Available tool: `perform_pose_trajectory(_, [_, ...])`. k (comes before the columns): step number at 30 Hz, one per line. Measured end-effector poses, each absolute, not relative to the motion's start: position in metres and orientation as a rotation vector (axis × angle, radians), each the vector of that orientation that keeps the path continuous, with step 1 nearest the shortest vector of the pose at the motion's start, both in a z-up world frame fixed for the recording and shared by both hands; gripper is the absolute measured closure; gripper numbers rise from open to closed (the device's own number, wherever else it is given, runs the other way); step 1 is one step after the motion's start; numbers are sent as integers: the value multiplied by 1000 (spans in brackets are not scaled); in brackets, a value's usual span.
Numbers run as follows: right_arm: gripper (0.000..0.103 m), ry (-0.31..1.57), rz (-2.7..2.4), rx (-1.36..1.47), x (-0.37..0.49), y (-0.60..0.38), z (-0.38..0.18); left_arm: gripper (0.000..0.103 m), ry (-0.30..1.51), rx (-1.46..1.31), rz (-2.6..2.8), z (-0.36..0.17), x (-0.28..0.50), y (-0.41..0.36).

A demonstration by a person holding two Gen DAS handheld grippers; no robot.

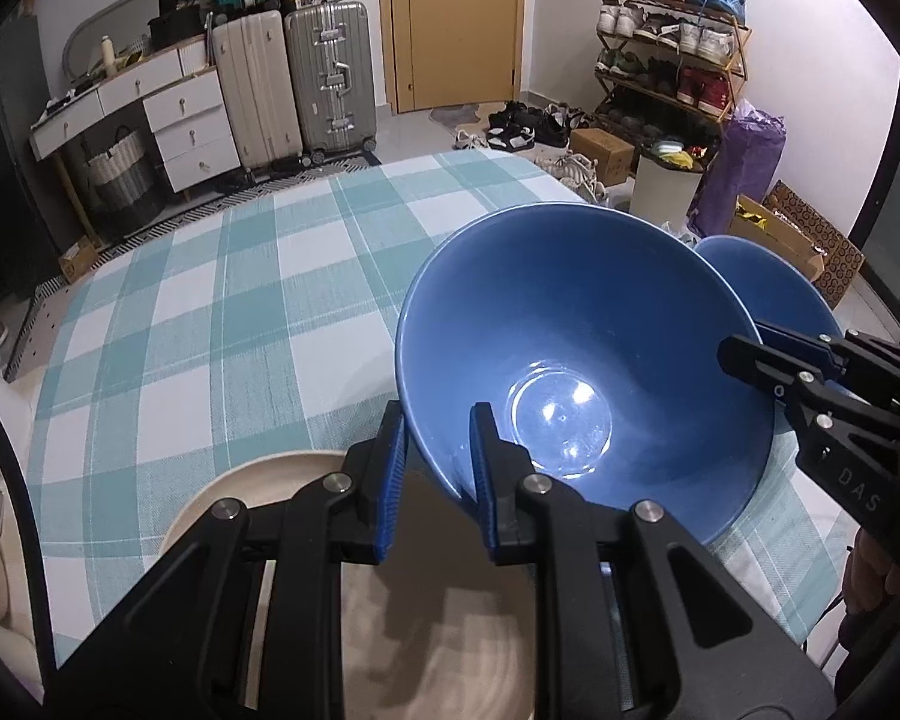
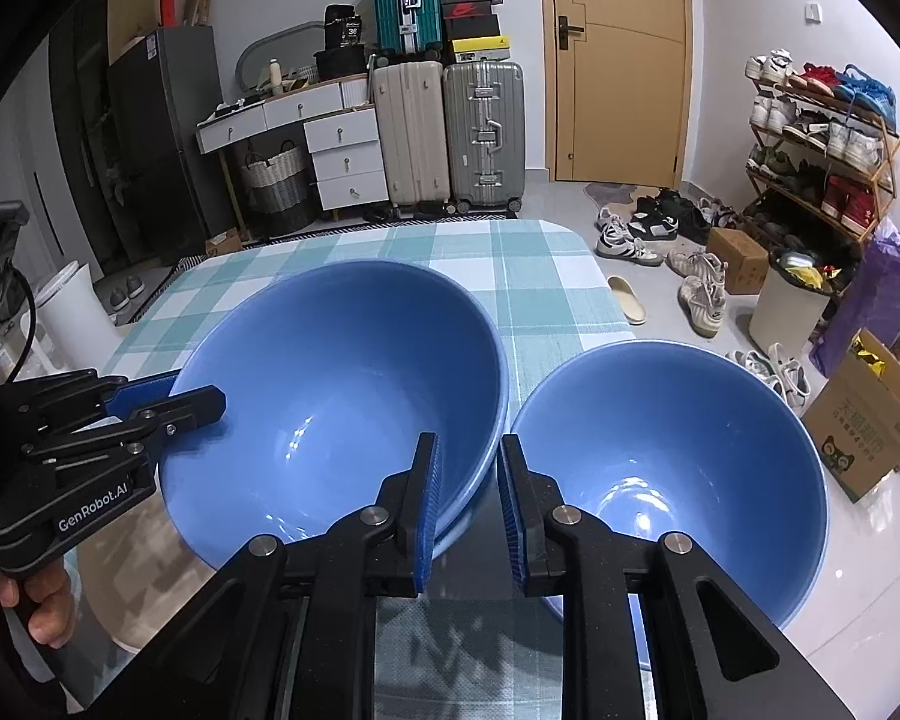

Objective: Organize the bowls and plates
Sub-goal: 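Lift both held blue bowls and carry them over the remaining blue bowl, then lower the held bowls into the blue bowl and open both grippers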

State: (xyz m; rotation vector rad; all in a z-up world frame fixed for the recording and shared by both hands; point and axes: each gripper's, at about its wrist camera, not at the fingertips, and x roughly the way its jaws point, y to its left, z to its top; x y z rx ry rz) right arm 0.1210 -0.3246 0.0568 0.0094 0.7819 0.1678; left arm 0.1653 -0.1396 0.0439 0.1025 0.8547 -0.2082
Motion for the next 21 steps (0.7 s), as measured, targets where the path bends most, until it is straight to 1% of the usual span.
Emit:
perform_pose_trajectory(10, [84,778,156,-12,122,-322,52,86,877,86,-212,29,176,-138])
perform_pose_trajectory(13, [82,785,158,-13,123,-322,49,85,887,83,-213,26,179,-136])
perform_pose_trajectory(16, [76,792,175,19,124,-325,49,85,889,83,-212,25,181,-136])
perform_pose_trajectory(21, [75,788,180,28,126,-325,50,82,896,79,-210,24,182,-135])
